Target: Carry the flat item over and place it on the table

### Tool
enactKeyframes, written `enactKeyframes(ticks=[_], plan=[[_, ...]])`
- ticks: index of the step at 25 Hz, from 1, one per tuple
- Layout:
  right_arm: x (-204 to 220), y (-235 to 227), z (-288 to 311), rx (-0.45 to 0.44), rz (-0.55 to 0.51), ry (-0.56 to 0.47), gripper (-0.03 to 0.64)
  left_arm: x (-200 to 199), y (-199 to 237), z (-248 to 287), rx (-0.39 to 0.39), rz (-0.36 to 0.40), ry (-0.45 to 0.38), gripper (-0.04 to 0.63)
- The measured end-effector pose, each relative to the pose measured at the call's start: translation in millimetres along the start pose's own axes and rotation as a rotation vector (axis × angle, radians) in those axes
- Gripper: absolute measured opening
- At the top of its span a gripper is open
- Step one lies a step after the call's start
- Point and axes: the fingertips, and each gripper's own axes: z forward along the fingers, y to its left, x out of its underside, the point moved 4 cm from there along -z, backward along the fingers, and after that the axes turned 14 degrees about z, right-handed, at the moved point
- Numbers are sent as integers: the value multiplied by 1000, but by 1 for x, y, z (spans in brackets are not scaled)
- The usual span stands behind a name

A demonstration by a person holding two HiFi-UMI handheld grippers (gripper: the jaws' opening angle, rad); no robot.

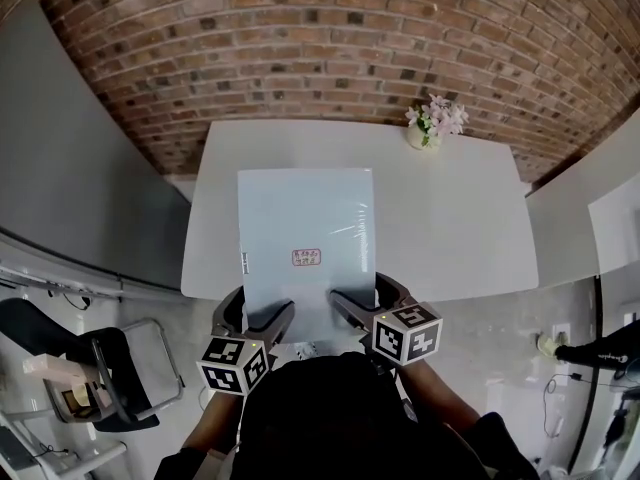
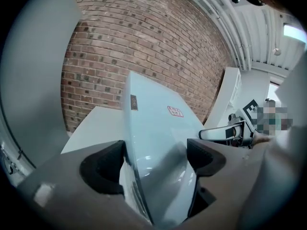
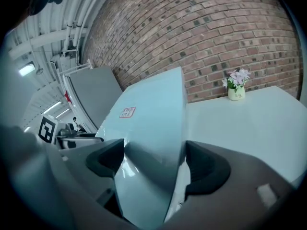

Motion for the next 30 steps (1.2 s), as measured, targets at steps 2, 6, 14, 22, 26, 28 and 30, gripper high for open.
enactKeyframes(ticks=[2,6,14,22,26,28,30], plan=[[-2,-2,7,19,4,4,403,1,7,7,14,-7,4,423],[0,-4,15,42,14,23,403,6,14,14,27,-21,17,423],[0,-17,37,57,39,69,403,16,25,33,30,-52,53,423],[-2,-47,66,51,82,118,403,27,35,67,18,-73,106,423],[0,-61,79,49,105,149,403,33,37,80,16,-85,137,425],[-1,-67,86,49,111,160,403,36,40,88,15,-93,148,425],[-2,-72,92,48,115,169,402,38,44,95,12,-98,153,425]])
